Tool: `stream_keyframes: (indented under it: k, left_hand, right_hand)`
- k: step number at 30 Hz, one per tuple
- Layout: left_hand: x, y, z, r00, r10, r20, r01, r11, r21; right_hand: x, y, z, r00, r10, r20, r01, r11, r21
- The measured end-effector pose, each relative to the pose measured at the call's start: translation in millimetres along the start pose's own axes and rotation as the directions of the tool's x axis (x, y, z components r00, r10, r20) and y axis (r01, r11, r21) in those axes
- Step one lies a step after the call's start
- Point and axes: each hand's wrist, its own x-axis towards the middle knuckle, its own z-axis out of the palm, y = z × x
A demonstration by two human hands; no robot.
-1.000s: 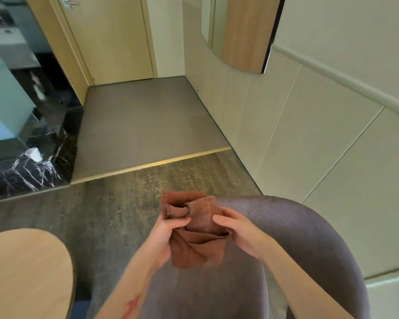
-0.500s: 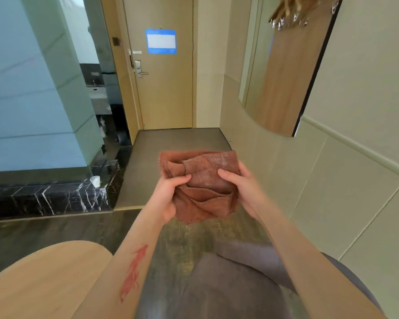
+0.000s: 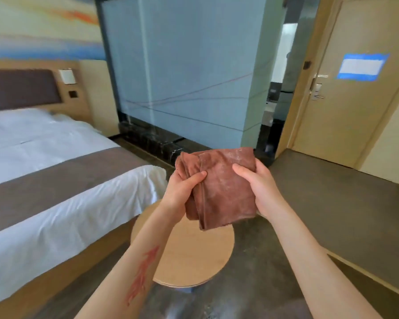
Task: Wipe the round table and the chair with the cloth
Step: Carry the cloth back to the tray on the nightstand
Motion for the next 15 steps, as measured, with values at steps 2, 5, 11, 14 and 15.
stream_keyframes:
  k: [2, 5, 11, 14, 15]
  left_hand:
    - [-13, 22, -53, 0.989, 0.028, -0.142, -0.023, 0.999, 0.038]
    - [-36, 56, -139, 0.948, 0.082, -0.309, -0.064, 0.995, 0.070]
    - [-100, 130, -330, 0.820, 0.226, -0.526, -0.175, 0.974, 0.145]
    - [-137, 171, -430, 0.739, 0.295, -0.606, -0.205, 0.955, 0.214]
    - [-152, 183, -460, 0.698, 0.306, -0.647, -0.203, 0.951, 0.231]
  right_hand:
    - [3, 7, 59, 0.996, 0.031, 0.089, -0.032, 0.999, 0.011]
    - [3, 13, 157, 0.970, 0.041, 0.238, -0.042, 0.999, -0.001]
    - [-20, 32, 381, 0.865, 0.020, 0.502, -0.040, 0.999, 0.030]
    - [-44, 47, 503, 0.808, 0.033, 0.589, -0.095, 0.993, 0.075]
    - [-53, 52, 540, 0.784, 0.036, 0.620, -0.107, 0.991, 0.078]
